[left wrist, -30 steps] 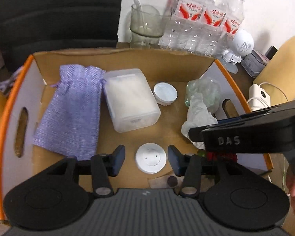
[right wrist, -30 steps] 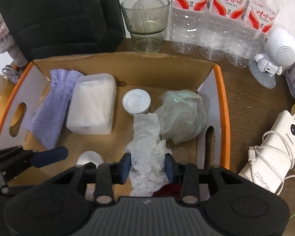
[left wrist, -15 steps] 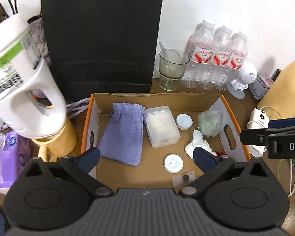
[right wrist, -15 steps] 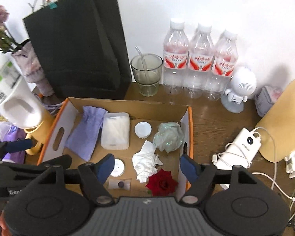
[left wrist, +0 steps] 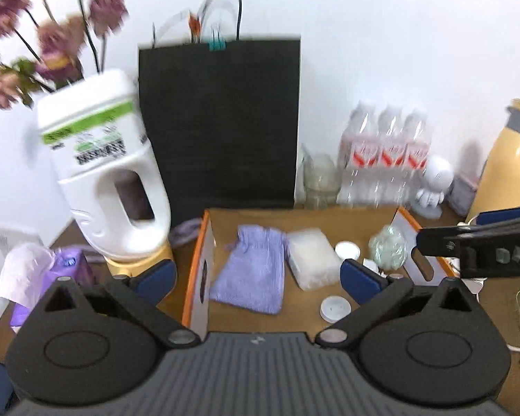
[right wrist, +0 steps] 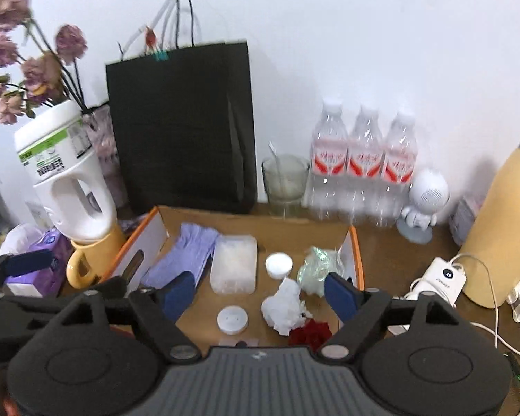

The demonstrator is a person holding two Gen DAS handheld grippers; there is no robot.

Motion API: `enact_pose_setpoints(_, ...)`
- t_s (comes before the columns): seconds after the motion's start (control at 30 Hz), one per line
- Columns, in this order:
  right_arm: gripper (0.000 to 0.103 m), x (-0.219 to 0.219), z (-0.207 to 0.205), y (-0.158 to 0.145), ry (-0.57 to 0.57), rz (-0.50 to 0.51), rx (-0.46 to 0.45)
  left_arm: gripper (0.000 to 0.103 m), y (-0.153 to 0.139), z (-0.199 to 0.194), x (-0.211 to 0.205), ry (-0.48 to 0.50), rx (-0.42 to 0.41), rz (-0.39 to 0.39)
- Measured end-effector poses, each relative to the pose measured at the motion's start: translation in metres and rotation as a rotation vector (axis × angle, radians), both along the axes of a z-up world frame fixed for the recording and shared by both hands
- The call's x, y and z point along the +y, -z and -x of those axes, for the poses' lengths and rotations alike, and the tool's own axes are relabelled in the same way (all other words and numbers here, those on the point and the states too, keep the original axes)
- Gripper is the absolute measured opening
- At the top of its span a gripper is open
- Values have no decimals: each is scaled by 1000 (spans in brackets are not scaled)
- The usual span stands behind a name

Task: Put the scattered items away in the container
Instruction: 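Move both tools back toward the green tissue pack and black item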

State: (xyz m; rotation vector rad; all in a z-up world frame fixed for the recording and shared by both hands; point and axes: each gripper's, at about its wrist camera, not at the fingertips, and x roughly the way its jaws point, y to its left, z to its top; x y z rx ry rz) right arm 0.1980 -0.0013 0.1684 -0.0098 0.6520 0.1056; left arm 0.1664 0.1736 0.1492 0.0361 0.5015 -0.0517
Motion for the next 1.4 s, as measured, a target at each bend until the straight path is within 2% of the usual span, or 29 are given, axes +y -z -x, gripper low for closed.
enact_pose_setpoints(0.13, 82, 11, 32, 23, -6, 38, -134, 103, 20, 34, 9, -7, -120, 47)
enact_pose_setpoints(0.2, 82, 12, 49, 37, -10, 15, -191, 103, 25, 47, 11, -24, -167, 58)
enact_pose_setpoints(0.33, 83, 8, 64, 60, 0, -83, -206, 103, 35, 58, 14, -23, -228, 60)
enact_pose_setpoints(0.47, 83, 7, 69, 74, 7, -115, -177, 103, 41, 62, 20, 6, -202, -11)
enact_pose_setpoints(0.57, 83, 10, 90, 86, -35, -142, -175, 103, 58, 79, 38, 27, -156, -43)
enact_pose_setpoints(0.6, 83, 14, 96, 91, -72, -150, -168, 101, 65, 85, 45, 65, -124, -47)
enact_pose_setpoints(0.7, 81, 38, 107, 107, -180, -134, -130, 85, 89, 102, 59, 127, -42, -66)
enact_pose_setpoints(0.73, 80, 49, 106, 114, -201, -121, -108, 79, 95, 107, 62, 123, -30, -74)
enact_pose_setpoints(0.83, 72, 74, 98, 129, -223, -130, -43, 78, 111, 117, 75, 89, 17, -78)
enact_pose_setpoints(0.93, 72, 94, 92, 142, -240, -113, -24, 78, 120, 122, 87, 34, 45, -56)
enact_pose_setpoints(1.03, 71, 109, 87, 153, -220, -42, -6, 78, 124, 123, 90, 49, 67, -29)
enact_pose_setpoints(1.1, 64, 112, 85, 156, -207, -32, -4, 78, 125, 121, 85, 69, 68, -44)
enact_pose_setpoints(1.13, 53, 113, 84, 157, -197, -29, -5, 78, 126, 120, 84, 89, 70, -37)
enact_pose_setpoints(1.2, 52, 109, 83, 156, -196, -48, -11, 77, 126, 116, 80, 121, 79, -15)
enact_pose_setpoints(1.27, 47, 102, 87, 151, -183, -55, -27, 69, 128, 112, 74, 159, 95, -2)
enact_pose_setpoints(1.33, 46, 91, 97, 140, -178, -78, -55, 57, 129, 107, 67, 188, 111, 3)
enact_pose_setpoints(1.4, 45, 77, 110, 128, -185, -111, -90, 50, 131, 101, 62, 205, 130, 20)
